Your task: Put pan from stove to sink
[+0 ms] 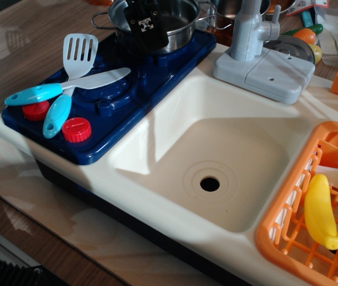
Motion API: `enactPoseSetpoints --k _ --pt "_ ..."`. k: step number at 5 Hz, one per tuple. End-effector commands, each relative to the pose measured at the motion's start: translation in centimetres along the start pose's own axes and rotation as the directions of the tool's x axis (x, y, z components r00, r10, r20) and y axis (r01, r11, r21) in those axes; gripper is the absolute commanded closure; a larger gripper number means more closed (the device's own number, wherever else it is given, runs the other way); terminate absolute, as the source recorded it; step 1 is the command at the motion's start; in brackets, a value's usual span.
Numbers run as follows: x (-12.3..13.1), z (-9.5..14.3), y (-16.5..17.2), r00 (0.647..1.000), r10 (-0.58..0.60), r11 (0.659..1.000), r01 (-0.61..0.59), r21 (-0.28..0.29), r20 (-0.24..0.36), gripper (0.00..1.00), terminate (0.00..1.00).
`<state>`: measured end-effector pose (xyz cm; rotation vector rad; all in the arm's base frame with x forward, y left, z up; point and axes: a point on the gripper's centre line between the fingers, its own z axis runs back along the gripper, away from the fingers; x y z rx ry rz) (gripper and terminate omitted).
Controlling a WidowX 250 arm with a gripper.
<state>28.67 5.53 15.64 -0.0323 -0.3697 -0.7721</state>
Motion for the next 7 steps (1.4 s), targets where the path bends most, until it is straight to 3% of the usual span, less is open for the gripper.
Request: enactPoseSetpoints --k 1,3,4,6,7 --pt "0.0 -0.3 1.1 0.998 -0.048 0.999 0.047 0.023 0.043 0.00 0.00" --pt "-0.3 -2.0 1.1 0.996 -0.026 1.000 0.025 0.006 0.084 0.00 0.00" --pt "-0.3 -2.0 0.9 0.997 -0.020 1.000 0.019 0.021 0.081 1.00 0.00" --pt "0.1 -1.8 0.6 0.997 -0.006 0.999 0.004 0.035 0.077 1.00 0.00" --pt "0.8 0.0 -0.1 0.999 0.013 0.996 -0.016 0.086 0.029 1.00 0.00"
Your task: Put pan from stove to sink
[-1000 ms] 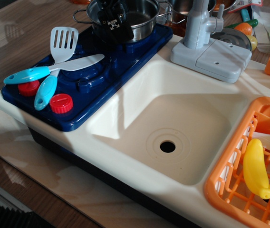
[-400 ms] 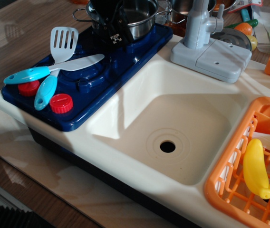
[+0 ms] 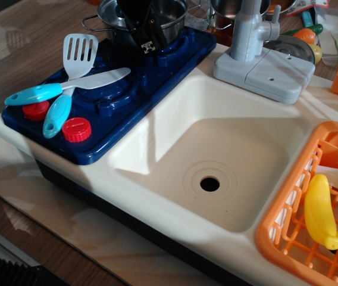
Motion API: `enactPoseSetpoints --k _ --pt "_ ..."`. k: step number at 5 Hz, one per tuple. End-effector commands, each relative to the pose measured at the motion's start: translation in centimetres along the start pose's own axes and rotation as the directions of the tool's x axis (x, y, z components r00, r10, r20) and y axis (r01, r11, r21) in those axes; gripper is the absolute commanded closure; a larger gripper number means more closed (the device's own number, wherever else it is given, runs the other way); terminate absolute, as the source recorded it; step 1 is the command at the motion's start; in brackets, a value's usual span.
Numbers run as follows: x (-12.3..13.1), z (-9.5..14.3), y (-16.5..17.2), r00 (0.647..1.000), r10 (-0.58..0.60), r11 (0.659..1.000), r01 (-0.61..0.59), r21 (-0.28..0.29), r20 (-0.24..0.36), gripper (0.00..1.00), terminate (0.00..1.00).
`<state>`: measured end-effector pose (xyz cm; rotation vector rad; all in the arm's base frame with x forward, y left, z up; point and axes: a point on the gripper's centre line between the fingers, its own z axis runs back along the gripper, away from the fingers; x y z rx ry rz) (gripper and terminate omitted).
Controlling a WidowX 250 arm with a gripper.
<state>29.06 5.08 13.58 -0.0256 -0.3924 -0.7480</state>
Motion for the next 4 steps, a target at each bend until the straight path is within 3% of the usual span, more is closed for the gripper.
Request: enactPoseSetpoints --k 1,2,4 --pt "2.1 3.7 -2.2 0.999 0.039 0.989 -0.034 0.145 -0.032 1.00 0.00" --pt "3.1 4.4 -5.3 0.993 0.114 0.980 -0.106 0.170 -0.037 1.00 0.00" --pt "5.7 3.6 -10.6 0.980 0.194 0.956 -0.181 0.232 -0.036 1.00 0.00"
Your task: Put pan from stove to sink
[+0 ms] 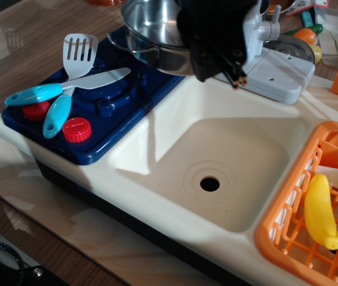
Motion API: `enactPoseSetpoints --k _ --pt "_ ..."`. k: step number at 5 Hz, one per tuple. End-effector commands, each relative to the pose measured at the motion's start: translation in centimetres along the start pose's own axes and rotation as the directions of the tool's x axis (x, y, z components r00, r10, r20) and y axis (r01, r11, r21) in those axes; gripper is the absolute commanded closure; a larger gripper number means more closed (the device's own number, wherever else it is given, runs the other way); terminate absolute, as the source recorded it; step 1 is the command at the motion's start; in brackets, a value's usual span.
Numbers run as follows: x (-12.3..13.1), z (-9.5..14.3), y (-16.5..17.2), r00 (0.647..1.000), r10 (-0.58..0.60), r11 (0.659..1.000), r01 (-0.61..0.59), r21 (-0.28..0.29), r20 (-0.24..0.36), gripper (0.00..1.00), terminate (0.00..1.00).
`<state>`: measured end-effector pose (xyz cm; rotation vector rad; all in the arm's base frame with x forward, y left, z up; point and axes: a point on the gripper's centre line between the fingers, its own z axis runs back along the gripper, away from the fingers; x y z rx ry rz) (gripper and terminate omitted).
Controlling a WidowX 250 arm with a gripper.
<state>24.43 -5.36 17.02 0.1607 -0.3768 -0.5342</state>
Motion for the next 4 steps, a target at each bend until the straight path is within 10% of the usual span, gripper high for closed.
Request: enactPoseSetpoints --k 1,3,4 --pt "2.0 0.9 -2.3 0.999 0.051 0.996 -0.051 0.070 0.008 1.00 0.00" --pt "3.7 1.3 -4.6 0.995 0.101 0.989 -0.099 0.113 -0.005 1.00 0.00" --pt "3.3 1.0 -4.6 0.993 0.111 0.988 -0.115 0.106 0.042 0.00 1.00"
